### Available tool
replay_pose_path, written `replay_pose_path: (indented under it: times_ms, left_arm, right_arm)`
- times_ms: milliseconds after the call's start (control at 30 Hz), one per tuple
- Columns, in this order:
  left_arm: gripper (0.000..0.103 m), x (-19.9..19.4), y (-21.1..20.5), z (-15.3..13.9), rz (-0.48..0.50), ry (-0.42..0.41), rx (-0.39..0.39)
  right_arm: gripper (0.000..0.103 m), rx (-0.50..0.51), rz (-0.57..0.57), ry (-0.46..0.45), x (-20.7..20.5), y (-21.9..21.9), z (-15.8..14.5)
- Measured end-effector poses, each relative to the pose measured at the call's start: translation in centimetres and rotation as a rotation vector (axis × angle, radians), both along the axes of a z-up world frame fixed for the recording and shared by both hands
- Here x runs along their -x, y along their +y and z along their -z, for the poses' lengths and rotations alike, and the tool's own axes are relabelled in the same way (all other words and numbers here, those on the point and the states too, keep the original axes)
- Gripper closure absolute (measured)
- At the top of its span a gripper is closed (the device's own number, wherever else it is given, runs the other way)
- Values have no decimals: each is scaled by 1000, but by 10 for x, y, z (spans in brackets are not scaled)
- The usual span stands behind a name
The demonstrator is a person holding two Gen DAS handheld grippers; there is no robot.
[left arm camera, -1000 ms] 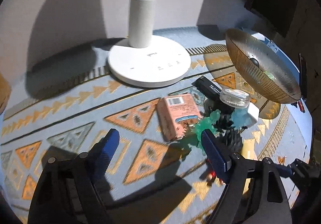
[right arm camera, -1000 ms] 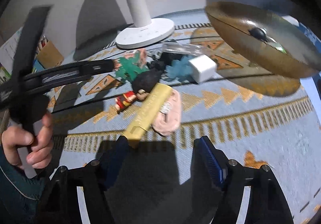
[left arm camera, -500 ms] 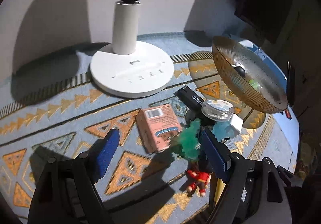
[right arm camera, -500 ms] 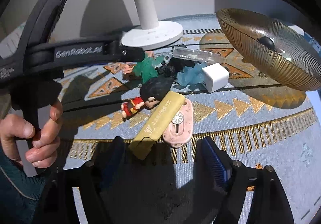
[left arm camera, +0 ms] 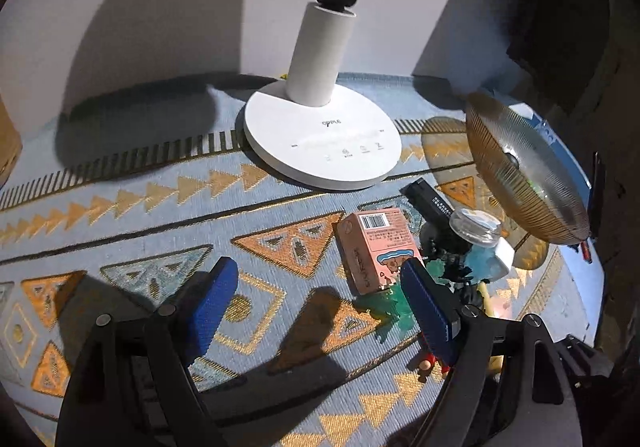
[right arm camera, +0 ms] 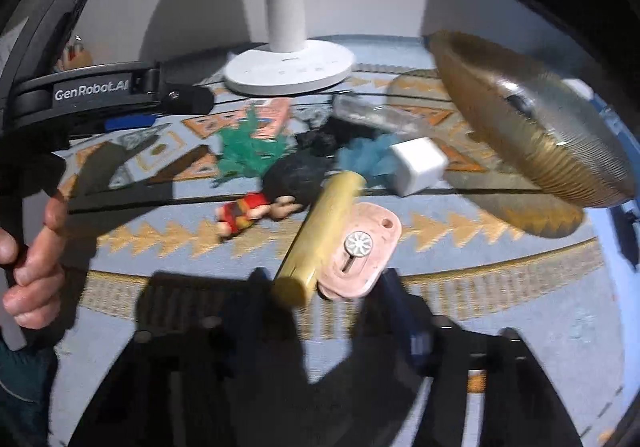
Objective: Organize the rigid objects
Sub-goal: 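Reach the left gripper to the pink box while the right gripper grasps the yellow stick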
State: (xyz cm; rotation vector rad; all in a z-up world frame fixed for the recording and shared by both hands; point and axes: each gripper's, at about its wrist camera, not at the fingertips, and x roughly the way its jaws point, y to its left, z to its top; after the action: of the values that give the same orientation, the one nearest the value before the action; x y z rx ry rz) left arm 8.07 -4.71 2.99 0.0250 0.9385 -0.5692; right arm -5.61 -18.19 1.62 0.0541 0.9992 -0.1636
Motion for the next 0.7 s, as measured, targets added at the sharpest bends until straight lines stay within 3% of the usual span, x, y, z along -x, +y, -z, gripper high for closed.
replay_pose_path:
  times_ms: [100,267,467,533,567,700]
  left_arm:
    - [21,1,-20,5,38,-1,-49]
    - [21,-2,-44,1,82,3,-42]
    - [21,-17,-79,8,107,65,-74]
    - [33,-22,-81,12,103,95,-70]
    - [44,-23,-81,13,96,99,-70]
    - [49,-21,-65,11,83,117,-38]
  right_arm:
    - [58,-11,38,14,5,-21,-1]
    - [58,-62,93,3,15,-56,-1]
    - [55,-67,83,-6,20,-56,-1]
    - [49,-61,72,-7,22,-53,-1]
    - [43,-67,67,-8,21,-53,0]
    - [40,-87,65,-17,21,-56,0]
